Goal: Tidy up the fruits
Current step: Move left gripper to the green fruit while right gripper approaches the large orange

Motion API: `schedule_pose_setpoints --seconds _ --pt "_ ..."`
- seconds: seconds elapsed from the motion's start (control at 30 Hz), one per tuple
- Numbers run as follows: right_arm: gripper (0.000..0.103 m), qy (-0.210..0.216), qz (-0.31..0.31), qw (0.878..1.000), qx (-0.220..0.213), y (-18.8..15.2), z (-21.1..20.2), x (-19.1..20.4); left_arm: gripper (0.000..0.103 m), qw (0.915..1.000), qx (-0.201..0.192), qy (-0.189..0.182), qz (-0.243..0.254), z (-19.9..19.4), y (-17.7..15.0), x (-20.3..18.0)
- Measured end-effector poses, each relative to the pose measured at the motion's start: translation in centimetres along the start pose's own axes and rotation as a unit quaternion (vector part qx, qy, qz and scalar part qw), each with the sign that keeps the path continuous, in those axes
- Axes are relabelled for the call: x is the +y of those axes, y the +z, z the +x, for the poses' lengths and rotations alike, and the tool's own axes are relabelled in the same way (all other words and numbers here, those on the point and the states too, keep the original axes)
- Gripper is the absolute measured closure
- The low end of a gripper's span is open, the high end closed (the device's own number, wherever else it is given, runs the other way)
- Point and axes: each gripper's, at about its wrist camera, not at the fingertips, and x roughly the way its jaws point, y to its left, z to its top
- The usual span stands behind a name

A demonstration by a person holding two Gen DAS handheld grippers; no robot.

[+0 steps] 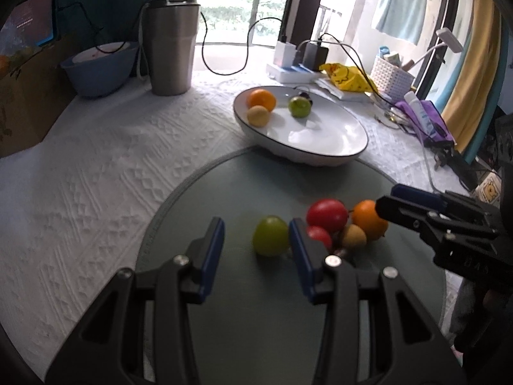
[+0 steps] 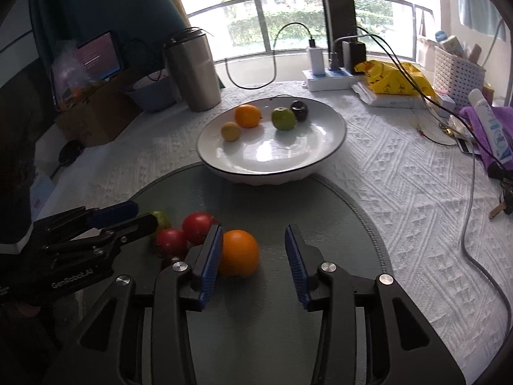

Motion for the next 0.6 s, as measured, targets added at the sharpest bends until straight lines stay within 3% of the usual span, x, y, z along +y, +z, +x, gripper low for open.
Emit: schedule_pose_setpoints --seconds 0.6 --pt "0.061 0.028 0.009 0.999 0.024 -1.0 1.4 -0.2 0.06 0.9993 0.016 -0.028 -0.017 1.0 0.3 0.1"
